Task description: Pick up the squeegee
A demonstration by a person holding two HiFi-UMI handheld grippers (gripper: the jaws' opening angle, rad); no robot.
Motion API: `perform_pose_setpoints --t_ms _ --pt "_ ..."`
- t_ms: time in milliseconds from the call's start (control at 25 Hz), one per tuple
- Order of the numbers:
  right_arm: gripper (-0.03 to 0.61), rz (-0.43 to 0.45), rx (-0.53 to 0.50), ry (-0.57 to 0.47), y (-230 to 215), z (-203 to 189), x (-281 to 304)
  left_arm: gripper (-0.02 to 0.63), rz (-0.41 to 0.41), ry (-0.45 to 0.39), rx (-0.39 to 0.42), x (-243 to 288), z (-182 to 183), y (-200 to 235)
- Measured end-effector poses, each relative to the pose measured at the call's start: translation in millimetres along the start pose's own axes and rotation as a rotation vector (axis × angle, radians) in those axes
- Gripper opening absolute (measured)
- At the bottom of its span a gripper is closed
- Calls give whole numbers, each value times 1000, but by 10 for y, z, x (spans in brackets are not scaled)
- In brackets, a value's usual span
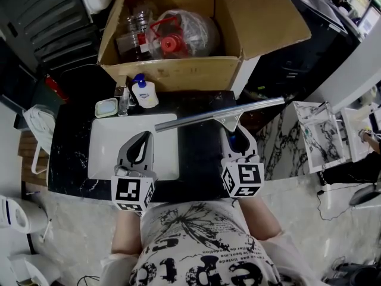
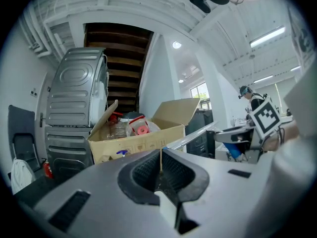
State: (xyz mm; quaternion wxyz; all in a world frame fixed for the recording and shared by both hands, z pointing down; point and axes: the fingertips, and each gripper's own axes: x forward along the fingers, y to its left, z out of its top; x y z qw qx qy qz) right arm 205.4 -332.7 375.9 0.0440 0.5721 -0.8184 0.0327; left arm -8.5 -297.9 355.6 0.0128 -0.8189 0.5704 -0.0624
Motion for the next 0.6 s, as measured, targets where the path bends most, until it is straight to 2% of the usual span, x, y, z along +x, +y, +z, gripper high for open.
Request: perform_pose_setpoints --t_ms 600 --pt "115 0 21 39 37 -91 30 12 -8 3 1 -32 -20 -50"
